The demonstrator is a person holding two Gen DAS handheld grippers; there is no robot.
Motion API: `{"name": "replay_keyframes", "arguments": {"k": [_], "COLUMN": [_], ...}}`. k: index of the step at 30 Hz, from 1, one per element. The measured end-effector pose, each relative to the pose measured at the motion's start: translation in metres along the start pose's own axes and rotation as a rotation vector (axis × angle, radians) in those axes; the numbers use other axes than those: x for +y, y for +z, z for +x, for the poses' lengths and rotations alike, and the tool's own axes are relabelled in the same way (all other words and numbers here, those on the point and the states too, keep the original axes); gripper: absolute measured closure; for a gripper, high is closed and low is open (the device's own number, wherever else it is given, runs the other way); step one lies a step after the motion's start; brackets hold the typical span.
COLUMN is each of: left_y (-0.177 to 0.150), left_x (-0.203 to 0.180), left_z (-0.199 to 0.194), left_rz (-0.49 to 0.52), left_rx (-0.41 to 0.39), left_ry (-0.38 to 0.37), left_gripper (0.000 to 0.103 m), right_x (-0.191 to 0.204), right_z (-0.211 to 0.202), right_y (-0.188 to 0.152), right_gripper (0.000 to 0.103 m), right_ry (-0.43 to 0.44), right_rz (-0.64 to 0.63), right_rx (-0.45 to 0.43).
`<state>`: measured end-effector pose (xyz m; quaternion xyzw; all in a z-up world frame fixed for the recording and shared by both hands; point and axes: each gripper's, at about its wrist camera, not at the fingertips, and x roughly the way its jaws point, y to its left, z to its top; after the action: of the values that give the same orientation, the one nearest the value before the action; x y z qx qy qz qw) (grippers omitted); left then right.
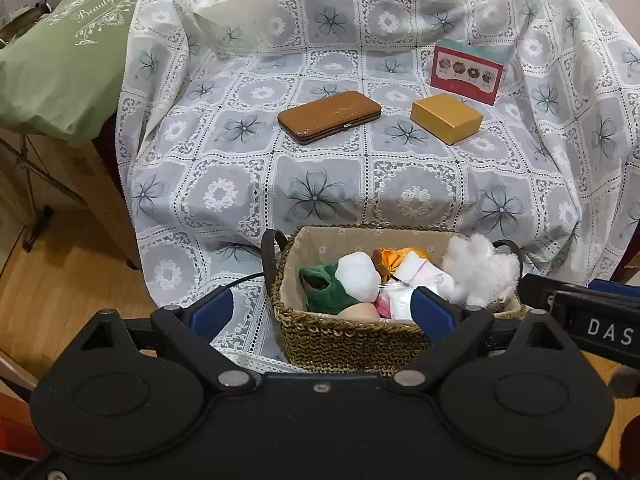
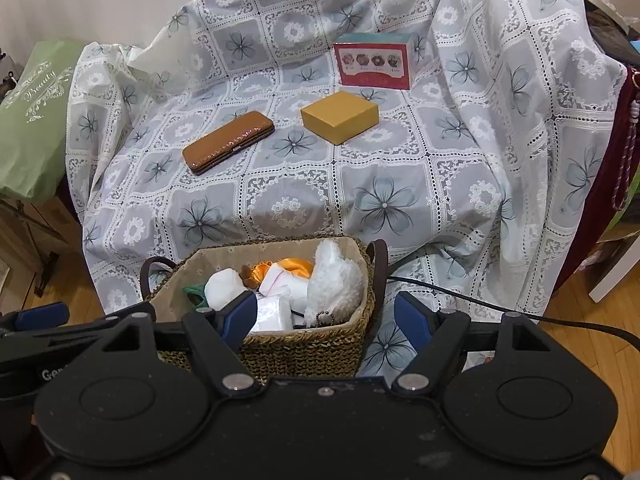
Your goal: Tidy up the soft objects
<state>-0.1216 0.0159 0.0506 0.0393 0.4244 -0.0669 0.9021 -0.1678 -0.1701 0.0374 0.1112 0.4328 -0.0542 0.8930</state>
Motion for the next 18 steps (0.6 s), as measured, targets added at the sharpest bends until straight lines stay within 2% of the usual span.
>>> {"name": "replay_keyframes", "arguments": {"k": [18], "left_y": [-0.0069], "left_x": [0.0017], "left_z": [-0.0041], "left_rz": [-0.007], "left_rx": [-0.009], "left_ry": [-0.014], "left_gripper": [0.010], "right_x": [-0.0025], "right_z": [-0.0009], "right_y": [-0.0017], "right_gripper": [0.026], "right_ry": [-0.016], "right_rz": [0.019], "right_rx": [0.013]}}
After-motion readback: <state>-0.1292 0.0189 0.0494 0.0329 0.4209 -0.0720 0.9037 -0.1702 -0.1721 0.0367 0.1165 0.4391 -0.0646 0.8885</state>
